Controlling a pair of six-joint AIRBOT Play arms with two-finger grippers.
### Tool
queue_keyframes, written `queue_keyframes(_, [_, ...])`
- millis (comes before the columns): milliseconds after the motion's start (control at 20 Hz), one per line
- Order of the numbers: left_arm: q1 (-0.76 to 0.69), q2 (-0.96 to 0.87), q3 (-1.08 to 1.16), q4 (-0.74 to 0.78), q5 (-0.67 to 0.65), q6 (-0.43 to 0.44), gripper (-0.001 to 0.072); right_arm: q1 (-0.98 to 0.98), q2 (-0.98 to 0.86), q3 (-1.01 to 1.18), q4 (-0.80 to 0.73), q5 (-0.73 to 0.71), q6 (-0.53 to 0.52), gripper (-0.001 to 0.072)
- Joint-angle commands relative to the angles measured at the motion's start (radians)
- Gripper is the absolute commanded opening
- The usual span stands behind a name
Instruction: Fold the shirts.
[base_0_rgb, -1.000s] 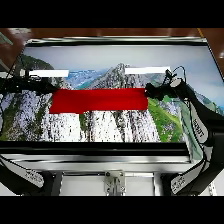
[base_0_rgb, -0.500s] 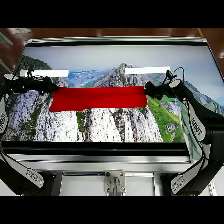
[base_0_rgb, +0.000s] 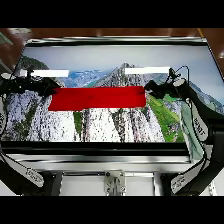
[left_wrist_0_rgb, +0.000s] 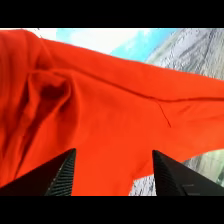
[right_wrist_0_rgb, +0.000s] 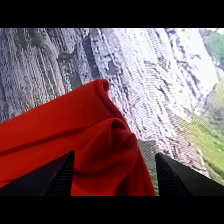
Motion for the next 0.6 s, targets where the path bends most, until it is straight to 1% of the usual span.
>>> queue_keyframes(0, [0.002,0.018,0.002,-0.025,-0.073,-0.001,0.0567,0.022,-0.043,0.000,0.059,0.019,-0.007,0.0629])
queue_keyframes(100, [0.002,0.030,0.002,-0.079,-0.080,-0.001,0.0567,0.042,-0.062,0.000,0.106,0.025,-0.006,0.0627])
queue_keyframes(150, [0.002,0.034,0.002,-0.112,-0.079,-0.001,0.0567,0.044,-0.066,0.000,0.113,0.045,0.002,0.0599])
queue_keyframes(200, [0.002,0.037,0.002,-0.147,-0.079,-0.001,0.0567,0.042,-0.067,0.000,0.119,0.070,0.014,0.0474])
queue_keyframes(250, [0.002,0.037,0.002,-0.177,-0.079,-0.001,0.0566,0.042,-0.067,0.000,0.119,0.093,0.025,0.0378])
queue_keyframes(300, [0.002,0.037,0.002,-0.203,-0.079,-0.001,0.0565,0.040,-0.067,0.000,0.119,0.121,0.025,0.0259])
queue_keyframes(350, [0.002,0.038,0.002,-0.223,-0.079,-0.001,0.0564,0.040,-0.067,0.000,0.118,0.138,0.022,0.0160])
queue_keyframes(400, [0.000,0.038,0.002,-0.229,-0.079,-0.001,0.0538,0.038,-0.064,0.000,0.119,0.143,0.008,0.0061])
queue_keyframes(500, [-0.014,0.038,0.002,-0.229,-0.079,-0.001,0.0461,0.035,-0.037,0.002,0.121,0.144,-0.050,0.0059])
queue_keyframes(550, [-0.027,0.037,0.002,-0.229,-0.079,-0.001,0.0394,0.031,-0.008,0.002,0.118,0.143,-0.079,0.0059])
